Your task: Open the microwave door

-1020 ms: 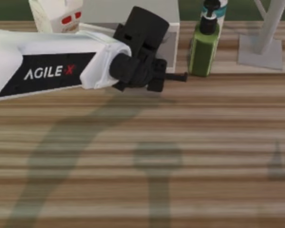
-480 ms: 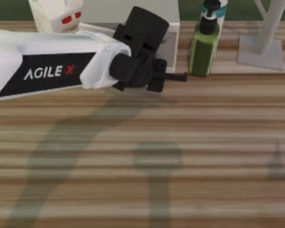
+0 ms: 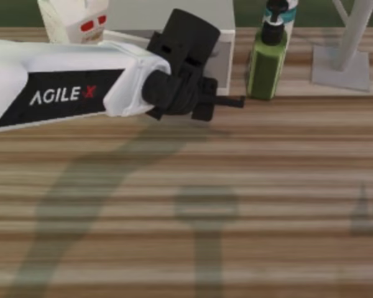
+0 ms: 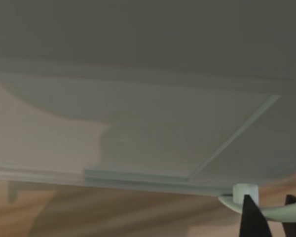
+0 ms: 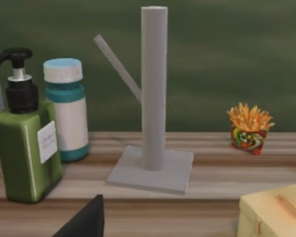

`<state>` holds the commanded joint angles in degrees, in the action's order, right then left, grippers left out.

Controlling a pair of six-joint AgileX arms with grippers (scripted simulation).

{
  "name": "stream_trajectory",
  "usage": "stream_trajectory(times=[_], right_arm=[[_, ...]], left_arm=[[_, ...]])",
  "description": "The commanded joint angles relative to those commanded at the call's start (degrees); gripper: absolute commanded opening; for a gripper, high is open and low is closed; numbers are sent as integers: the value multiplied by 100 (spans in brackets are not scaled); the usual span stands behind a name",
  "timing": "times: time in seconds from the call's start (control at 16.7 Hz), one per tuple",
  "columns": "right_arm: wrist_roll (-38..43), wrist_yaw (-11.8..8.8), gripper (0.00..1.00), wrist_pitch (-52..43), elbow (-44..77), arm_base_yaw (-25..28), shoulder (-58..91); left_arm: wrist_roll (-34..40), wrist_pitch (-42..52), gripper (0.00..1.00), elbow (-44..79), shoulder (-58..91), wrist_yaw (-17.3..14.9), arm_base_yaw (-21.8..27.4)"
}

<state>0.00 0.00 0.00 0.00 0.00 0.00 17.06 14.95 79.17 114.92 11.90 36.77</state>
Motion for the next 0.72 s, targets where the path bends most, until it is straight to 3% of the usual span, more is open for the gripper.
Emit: stream_trajectory(times=[0.72], right_arm=[[0, 0, 100, 0, 0, 0, 0]], left_arm=[[-165, -88, 0, -161, -111, -81, -69]])
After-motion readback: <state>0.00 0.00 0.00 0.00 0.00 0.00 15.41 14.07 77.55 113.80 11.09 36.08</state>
